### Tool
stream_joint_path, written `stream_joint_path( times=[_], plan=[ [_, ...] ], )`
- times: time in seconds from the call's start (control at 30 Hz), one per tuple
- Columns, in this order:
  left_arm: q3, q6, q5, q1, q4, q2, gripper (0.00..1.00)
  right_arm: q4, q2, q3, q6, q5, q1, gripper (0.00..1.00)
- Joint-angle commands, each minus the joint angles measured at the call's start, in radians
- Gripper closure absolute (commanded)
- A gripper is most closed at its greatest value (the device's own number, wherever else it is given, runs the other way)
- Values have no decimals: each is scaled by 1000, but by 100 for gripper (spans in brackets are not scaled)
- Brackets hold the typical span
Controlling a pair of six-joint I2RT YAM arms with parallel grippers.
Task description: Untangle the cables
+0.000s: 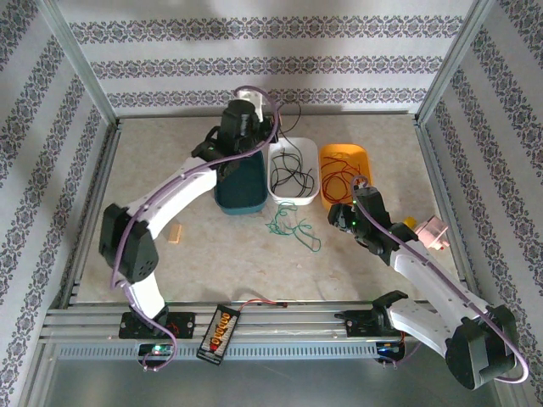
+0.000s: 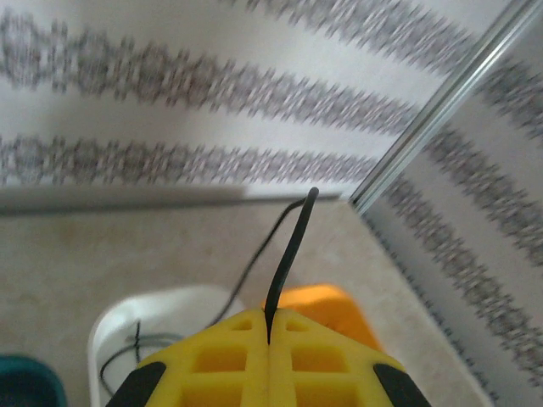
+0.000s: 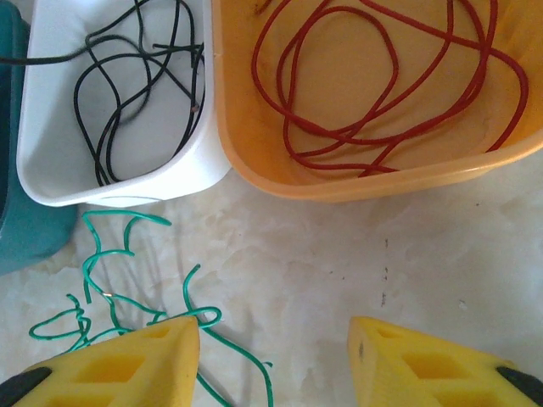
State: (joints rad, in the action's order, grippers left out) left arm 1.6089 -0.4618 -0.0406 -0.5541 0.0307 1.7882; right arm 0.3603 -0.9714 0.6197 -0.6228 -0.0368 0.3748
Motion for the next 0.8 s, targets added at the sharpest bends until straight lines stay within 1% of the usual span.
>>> stream_joint_path(
  times=[0.0,0.1,0.27,0.47,0.67,0.77],
  plan=[
    [-12,-62,-31,-3,58,62,100,31,17,-2,20,14,-8,51],
    [-13,-84,-58,-17,91,134,100,31,4,-2,26,21,-8,51],
    [11,-102,-10,-31,168,208,100,26,-15,3,20,20,-7,51],
    [80,-87,10,-30,234,295,100,29,-22,4,28,24,-8,51],
    [244,-74,56,-25,342,418,100,38,-16,5,25,32,-8,50],
    [373,-70,117,-21,453,502,100,46,-11,8,28,29,-8,51]
  ],
)
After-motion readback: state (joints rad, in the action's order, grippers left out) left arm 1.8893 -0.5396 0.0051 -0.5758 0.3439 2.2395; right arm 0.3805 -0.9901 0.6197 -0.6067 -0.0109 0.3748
